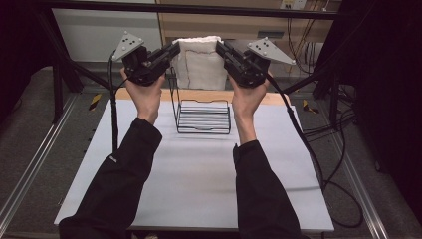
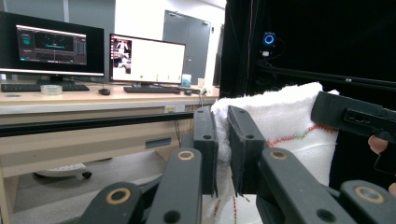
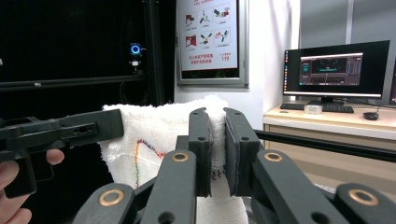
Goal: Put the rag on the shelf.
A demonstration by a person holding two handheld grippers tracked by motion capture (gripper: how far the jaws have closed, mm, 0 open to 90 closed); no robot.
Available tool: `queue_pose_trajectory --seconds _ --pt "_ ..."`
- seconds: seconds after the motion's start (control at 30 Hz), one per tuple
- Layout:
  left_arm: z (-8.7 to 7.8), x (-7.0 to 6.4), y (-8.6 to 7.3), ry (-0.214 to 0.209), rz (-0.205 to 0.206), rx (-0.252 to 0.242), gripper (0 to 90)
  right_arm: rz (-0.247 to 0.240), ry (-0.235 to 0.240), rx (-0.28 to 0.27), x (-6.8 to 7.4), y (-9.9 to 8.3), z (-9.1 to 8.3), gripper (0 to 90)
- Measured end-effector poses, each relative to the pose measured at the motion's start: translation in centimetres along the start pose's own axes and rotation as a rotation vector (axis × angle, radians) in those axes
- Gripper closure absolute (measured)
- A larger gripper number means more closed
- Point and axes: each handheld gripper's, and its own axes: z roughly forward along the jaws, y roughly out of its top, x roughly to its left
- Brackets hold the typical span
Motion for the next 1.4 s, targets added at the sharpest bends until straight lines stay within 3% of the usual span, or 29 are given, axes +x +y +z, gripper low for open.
queue_pose_trajectory --seconds 0.27,0.7,1.2,1.4 --pt "1.0 0.2 1.1 0.005 0.031 0.007 82.1 0.006 -0.002 -0.003 -0.8 0.8 0.8 82.6" --pt "2.2 1.2 2.3 0.025 0.044 0.025 82.0 0.019 0.000 0.012 -1.9 1.4 2.8 82.5" --pt "4.0 2.9 1.4 0.046 0.051 0.072 81.9 0.013 -0.015 0.071 -3.2 0.5 5.1 82.4" --pt "4.4 3.3 0.9 0.055 0.072 0.094 81.9 0.017 -0.018 0.091 -3.7 0.0 5.8 82.4"
